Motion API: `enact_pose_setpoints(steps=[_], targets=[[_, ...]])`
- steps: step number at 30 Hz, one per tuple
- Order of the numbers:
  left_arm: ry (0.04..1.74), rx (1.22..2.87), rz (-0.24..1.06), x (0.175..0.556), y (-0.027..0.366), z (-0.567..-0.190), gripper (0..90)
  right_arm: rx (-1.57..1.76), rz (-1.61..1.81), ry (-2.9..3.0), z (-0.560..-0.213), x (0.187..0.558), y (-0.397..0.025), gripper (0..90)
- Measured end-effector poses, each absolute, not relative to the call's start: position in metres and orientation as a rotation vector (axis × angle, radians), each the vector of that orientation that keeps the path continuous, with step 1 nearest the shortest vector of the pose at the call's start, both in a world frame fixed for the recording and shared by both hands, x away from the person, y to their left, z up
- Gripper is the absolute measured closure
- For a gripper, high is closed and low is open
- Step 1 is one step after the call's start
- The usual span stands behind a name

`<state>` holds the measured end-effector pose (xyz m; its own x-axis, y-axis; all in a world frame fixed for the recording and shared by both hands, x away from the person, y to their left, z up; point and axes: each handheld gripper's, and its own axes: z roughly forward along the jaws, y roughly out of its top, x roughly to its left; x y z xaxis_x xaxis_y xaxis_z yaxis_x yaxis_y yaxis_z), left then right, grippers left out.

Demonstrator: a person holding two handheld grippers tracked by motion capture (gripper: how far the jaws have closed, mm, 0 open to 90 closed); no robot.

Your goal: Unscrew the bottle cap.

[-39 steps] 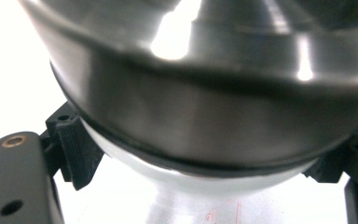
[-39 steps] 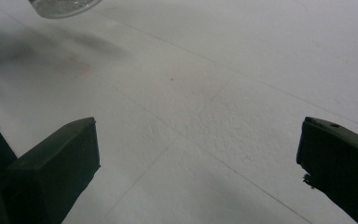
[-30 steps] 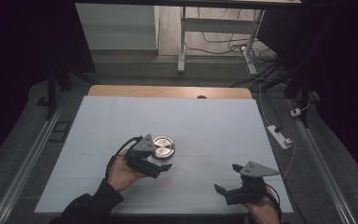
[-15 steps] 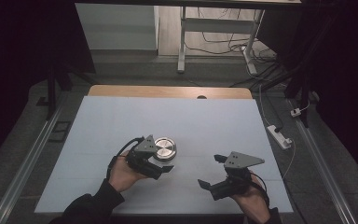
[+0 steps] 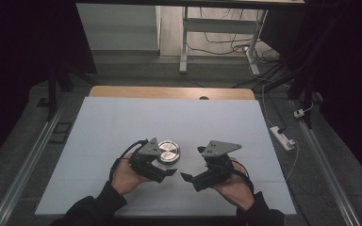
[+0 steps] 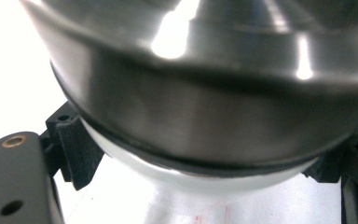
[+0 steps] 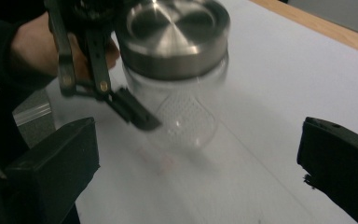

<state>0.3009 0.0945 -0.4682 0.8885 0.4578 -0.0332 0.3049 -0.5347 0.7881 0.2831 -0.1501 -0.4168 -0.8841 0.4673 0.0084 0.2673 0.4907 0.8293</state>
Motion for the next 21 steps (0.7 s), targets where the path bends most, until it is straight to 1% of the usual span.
enact_pose_setpoints(steps=[5,11,15,16,17,18,21], targets=[[0.543,2.185,0.223,0.301,0.093,-0.468,15.6,0.63,1.336,2.515,-0.411,0.29,-0.131,0.0],[0.548,2.186,0.218,0.3,0.091,-0.469,15.6,0.625,1.328,2.531,-0.413,0.298,-0.109,0.0],[0.548,2.188,0.212,0.299,0.089,-0.469,15.6,0.62,1.324,2.532,-0.414,0.301,-0.099,6.9],[0.547,2.188,0.21,0.299,0.088,-0.47,15.6,0.616,1.323,2.531,-0.414,0.301,-0.098,10.4],[0.534,2.197,0.207,0.299,0.088,-0.469,15.6,0.606,1.328,2.53,-0.414,0.301,-0.097,15.8],[0.531,2.198,0.204,0.299,0.088,-0.469,15.6,0.594,1.339,2.531,-0.414,0.301,-0.096,18.2],[0.528,2.197,0.196,0.299,0.088,-0.47,15.6,0.577,1.345,2.533,-0.414,0.302,-0.096,18.4]])
